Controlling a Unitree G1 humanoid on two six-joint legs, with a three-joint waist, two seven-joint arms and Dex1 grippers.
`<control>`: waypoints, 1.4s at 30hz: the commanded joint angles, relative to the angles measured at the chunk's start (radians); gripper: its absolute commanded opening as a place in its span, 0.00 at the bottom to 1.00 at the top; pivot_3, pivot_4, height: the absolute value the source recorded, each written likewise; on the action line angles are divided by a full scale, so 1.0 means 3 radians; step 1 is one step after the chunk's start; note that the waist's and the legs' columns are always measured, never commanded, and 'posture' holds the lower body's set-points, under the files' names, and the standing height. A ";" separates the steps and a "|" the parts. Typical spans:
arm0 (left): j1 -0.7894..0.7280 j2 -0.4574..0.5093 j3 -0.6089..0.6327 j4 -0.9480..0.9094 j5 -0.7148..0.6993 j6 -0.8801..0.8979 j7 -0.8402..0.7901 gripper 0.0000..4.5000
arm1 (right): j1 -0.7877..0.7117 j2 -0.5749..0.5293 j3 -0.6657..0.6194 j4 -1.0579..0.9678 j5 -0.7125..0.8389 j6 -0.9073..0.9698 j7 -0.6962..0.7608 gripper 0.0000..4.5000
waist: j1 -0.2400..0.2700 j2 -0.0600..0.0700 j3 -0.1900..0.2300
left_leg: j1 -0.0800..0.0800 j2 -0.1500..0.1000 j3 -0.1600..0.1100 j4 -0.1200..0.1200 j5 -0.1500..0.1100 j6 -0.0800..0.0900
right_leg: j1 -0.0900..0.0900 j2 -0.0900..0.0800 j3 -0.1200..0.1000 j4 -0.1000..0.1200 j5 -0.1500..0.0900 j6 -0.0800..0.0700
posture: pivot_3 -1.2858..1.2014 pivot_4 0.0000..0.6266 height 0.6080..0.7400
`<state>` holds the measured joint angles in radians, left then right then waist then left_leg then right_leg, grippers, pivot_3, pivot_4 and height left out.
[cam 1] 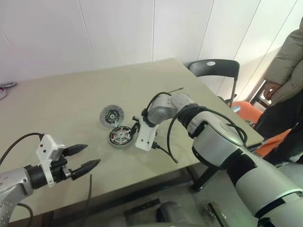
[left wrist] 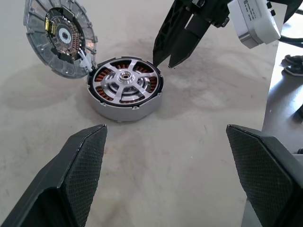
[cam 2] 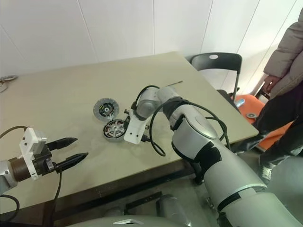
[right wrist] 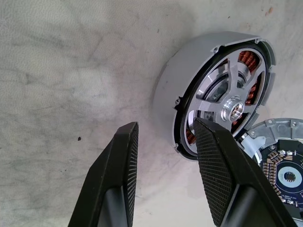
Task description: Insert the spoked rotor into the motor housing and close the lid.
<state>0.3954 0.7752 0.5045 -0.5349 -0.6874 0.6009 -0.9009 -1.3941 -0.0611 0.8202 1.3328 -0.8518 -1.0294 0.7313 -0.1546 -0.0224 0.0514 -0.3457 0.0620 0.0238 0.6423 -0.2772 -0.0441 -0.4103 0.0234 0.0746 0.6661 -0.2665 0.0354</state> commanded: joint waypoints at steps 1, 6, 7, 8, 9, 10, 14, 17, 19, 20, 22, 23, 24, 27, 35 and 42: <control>0.0006 -0.0004 0.0108 -0.0122 -0.0051 -0.0041 0.0021 0.96 | -0.0052 0.0005 0.0012 -0.0007 -0.0010 0.0024 -0.0045 0.43 | 0.0000 0.0000 0.0000 | 0.0000 0.0000 0.0000 0.0000 0.0000 0.0000 | 0.0000 0.0000 0.0000 0.0000 0.0000 0.0000 | 0.52 0.00 1.00; 0.0037 -0.0006 0.0133 -0.0156 -0.0074 -0.0032 0.0034 0.96 | 0.0015 -0.0008 0.0050 -0.0001 -0.0047 0.0039 -0.0089 0.43 | 0.0000 0.0000 0.0000 | 0.0000 0.0000 0.0000 0.0000 0.0000 0.0000 | 0.0000 0.0000 0.0000 0.0000 0.0000 0.0000 | 0.52 0.00 1.00; 0.0039 -0.0005 0.0138 -0.0158 -0.0076 -0.0034 0.0034 0.96 | 0.0031 -0.0012 0.0064 -0.0001 -0.0053 0.0038 -0.0102 0.43 | 0.0000 0.0000 0.0000 | 0.0000 0.0000 0.0000 0.0000 0.0000 0.0000 | 0.0000 0.0000 0.0000 0.0000 0.0000 0.0000 | 0.52 0.00 1.00; 0.0036 0.0000 0.0143 -0.0158 -0.0080 -0.0033 0.0035 0.96 | 0.0046 -0.0011 0.0074 -0.0002 -0.0057 0.0038 -0.0122 0.43 | 0.0000 0.0000 0.0000 | 0.0000 0.0000 0.0000 0.0000 0.0000 0.0000 | 0.0000 0.0000 0.0000 0.0000 0.0000 0.0000 | 0.52 0.00 1.00; 0.0028 0.0008 0.0149 -0.0159 -0.0090 -0.0028 0.0036 0.96 | 0.0060 -0.0008 0.0076 0.0000 -0.0051 0.0041 -0.0124 0.43 | 0.0000 0.0000 0.0000 | 0.0000 0.0000 0.0000 0.0000 0.0000 0.0000 | 0.0000 0.0000 0.0000 0.0000 0.0000 0.0000 | 0.52 0.00 1.00; 0.0021 0.0017 0.0154 -0.0159 -0.0098 -0.0024 0.0037 0.96 | 0.0069 -0.0006 0.0076 0.0004 -0.0046 0.0045 -0.0115 0.43 | 0.0000 0.0000 0.0000 | 0.0000 0.0000 0.0000 0.0000 0.0000 0.0000 | 0.0000 0.0000 0.0000 0.0000 0.0000 0.0000 | 0.52 0.00 1.00; -0.0011 0.0059 0.0175 -0.0138 -0.0106 -0.0027 0.0023 0.96 | 0.0088 0.0006 0.0087 0.0004 -0.0056 0.0067 -0.0161 0.43 | 0.0000 0.0000 0.0000 | 0.0001 0.0000 0.0000 0.0000 0.0000 0.0000 | 0.0000 0.0000 0.0000 0.0000 0.0000 0.0000 | 0.52 0.00 1.00; -0.0050 0.0089 0.0194 -0.0101 -0.0114 -0.0021 0.0013 0.96 | 0.0091 0.0015 0.0098 0.0003 -0.0072 0.0082 -0.0195 0.43 | 0.0001 0.0000 0.0000 | 0.0001 0.0000 0.0000 0.0000 0.0000 0.0000 | 0.0001 0.0000 0.0000 0.0000 0.0000 0.0000 | 0.52 0.00 1.00; -0.0056 0.0088 0.0193 -0.0094 -0.0109 -0.0021 0.0011 0.96 | 0.0092 0.0016 0.0108 0.0003 -0.0081 0.0079 -0.0206 0.43 | 0.0000 0.0000 0.0000 | 0.0001 0.0000 0.0000 0.0000 0.0000 0.0000 | 0.0001 0.0000 0.0000 0.0000 0.0000 0.0000 | 0.52 0.00 1.00; -0.0055 0.0083 0.0189 -0.0095 -0.0106 -0.0024 0.0012 0.96 | 0.0093 0.0018 0.0113 0.0002 -0.0083 0.0074 -0.0209 0.43 | 0.0000 0.0000 0.0000 | 0.0001 0.0000 0.0000 0.0000 0.0000 0.0000 | 0.0001 0.0000 0.0000 0.0000 0.0000 0.0000 | 0.52 0.00 1.00; -0.0065 0.0072 0.0171 -0.0097 -0.0100 -0.0026 0.0023 0.96 | 0.0093 0.0027 0.0129 -0.0002 -0.0093 0.0065 -0.0222 0.43 | 0.0000 0.0000 0.0000 | 0.0001 0.0000 0.0000 0.0000 0.0000 0.0000 | 0.0000 0.0000 0.0000 0.0000 0.0000 0.0000 | 0.52 0.00 1.00; -0.0070 0.0067 0.0163 -0.0101 -0.0101 -0.0025 0.0030 0.96 | 0.0090 0.0032 0.0152 -0.0009 -0.0116 0.0060 -0.0257 0.43 | 0.0000 0.0000 0.0000 | 0.0001 0.0000 0.0000 0.0000 0.0000 0.0000 | 0.0000 0.0000 0.0000 0.0000 0.0000 0.0000 | 0.52 0.00 1.00; -0.0078 0.0063 0.0151 -0.0100 -0.0099 -0.0025 0.0037 0.96 | 0.0090 0.0037 0.0166 -0.0010 -0.0133 0.0065 -0.0281 0.43 | 0.0000 0.0000 0.0000 | 0.0001 0.0000 0.0000 0.0000 0.0000 0.0000 | 0.0000 0.0000 0.0000 0.0000 0.0000 0.0000 | 0.52 0.00 1.00; -0.0086 0.0048 0.0130 -0.0099 -0.0094 -0.0032 0.0050 0.96 | 0.0100 0.0063 0.0183 -0.0011 -0.0156 0.0051 -0.0325 0.35 | -0.0001 0.0000 0.0000 | 0.0003 0.0000 0.0000 0.0000 0.0000 0.0000 | 0.0002 0.0000 0.0000 0.0000 0.0000 0.0001 | 0.52 0.00 1.00; -0.0050 0.0020 0.0149 -0.0108 -0.0086 -0.0045 0.0062 0.96 | 0.0089 0.0095 0.0205 -0.0012 -0.0201 0.0073 -0.0506 0.01 | -0.0010 -0.0004 -0.0001 | 0.0006 0.0000 0.0001 -0.0001 0.0000 0.0000 | 0.0004 0.0000 0.0001 0.0000 -0.0001 0.0001 | 0.52 0.00 1.00; -0.0086 0.0025 0.0135 -0.0087 -0.0083 -0.0044 0.0076 0.96 | 0.0047 0.0096 0.0182 0.0002 -0.0206 0.0064 -0.0515 0.01 | -0.0009 -0.0004 -0.0001 | 0.0008 0.0001 0.0001 -0.0003 0.0000 0.0000 | 0.0004 0.0002 0.0002 0.0000 -0.0002 0.0002 | 0.52 0.00 1.00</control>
<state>0.3833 0.7795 0.5323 -0.5520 -0.7088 0.6011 -0.8818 -1.3584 -0.0409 0.8792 1.3400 -0.9214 -1.0084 0.5805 -0.1572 -0.0236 0.0512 -0.3433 0.0624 0.0240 0.6415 -0.2772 -0.0441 -0.4091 0.0240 0.0752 0.6662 -0.2670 0.0359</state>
